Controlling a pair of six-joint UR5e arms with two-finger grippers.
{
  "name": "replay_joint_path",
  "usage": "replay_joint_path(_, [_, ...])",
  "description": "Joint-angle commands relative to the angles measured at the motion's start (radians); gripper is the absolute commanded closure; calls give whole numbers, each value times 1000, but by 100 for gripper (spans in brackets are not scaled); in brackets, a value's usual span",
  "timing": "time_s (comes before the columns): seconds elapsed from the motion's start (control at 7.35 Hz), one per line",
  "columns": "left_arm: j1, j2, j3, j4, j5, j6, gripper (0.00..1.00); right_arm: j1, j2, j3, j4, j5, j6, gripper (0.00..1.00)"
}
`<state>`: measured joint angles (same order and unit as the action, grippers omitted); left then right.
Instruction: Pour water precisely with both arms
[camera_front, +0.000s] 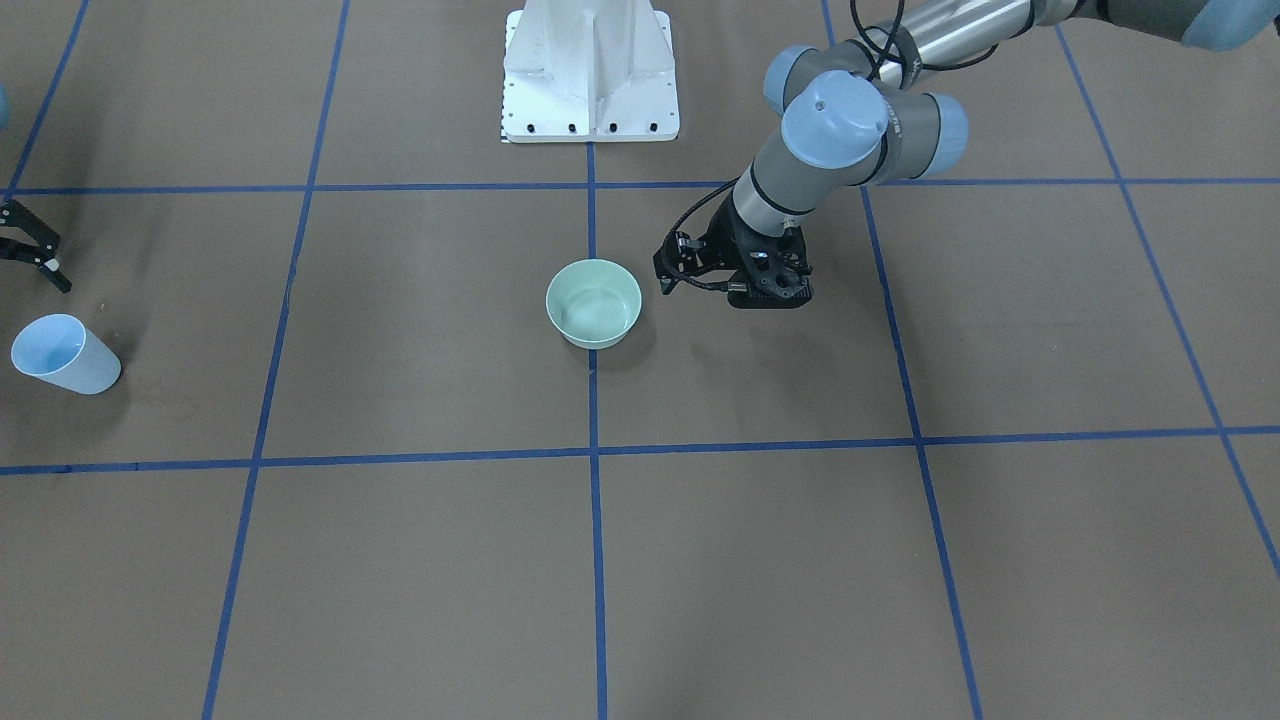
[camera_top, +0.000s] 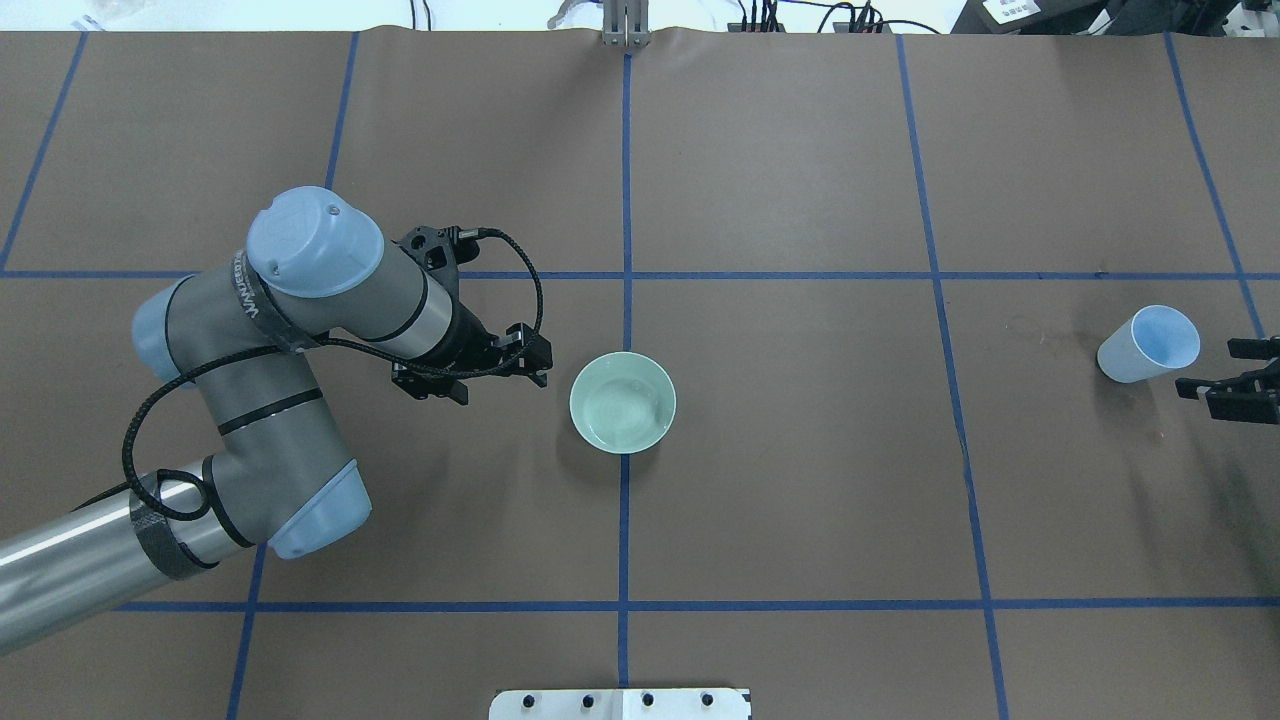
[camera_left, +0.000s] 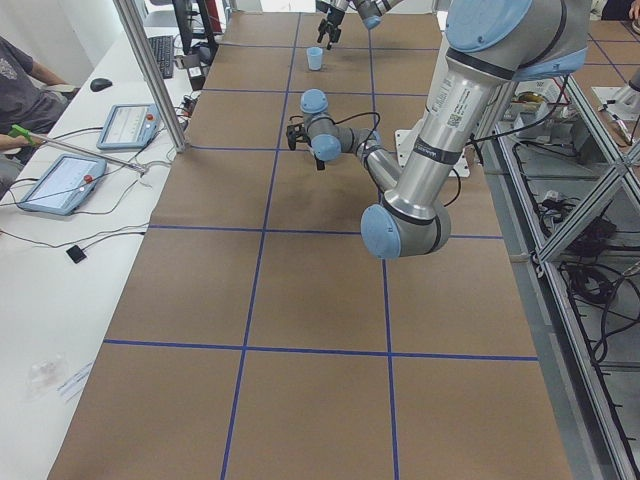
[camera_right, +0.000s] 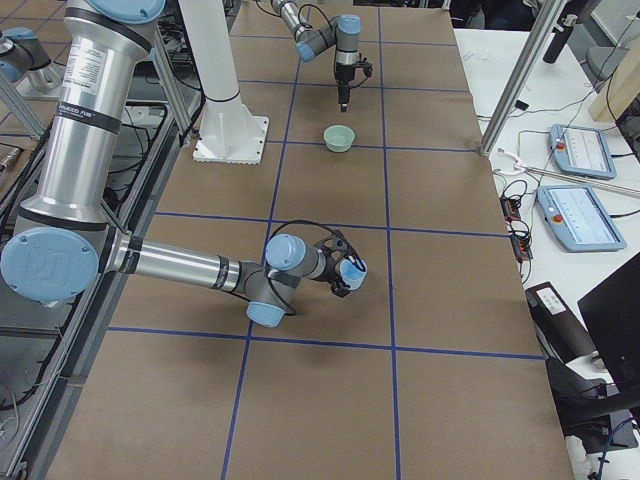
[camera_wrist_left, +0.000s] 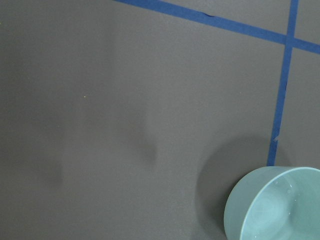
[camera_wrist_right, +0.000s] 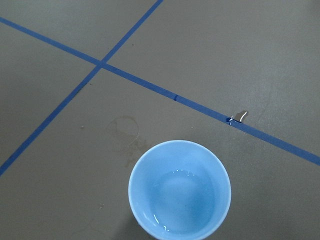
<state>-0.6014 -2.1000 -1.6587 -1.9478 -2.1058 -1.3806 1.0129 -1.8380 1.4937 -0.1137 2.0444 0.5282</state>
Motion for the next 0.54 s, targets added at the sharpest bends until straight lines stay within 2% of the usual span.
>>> replay_joint_path(0.0, [0,-2,0,0,0,0,0,-46,0,-29,40,-67,3,2])
replay_joint_path(0.41, [0,0,0,0,1,-9,0,-108,13,-29,43,-140,1,2])
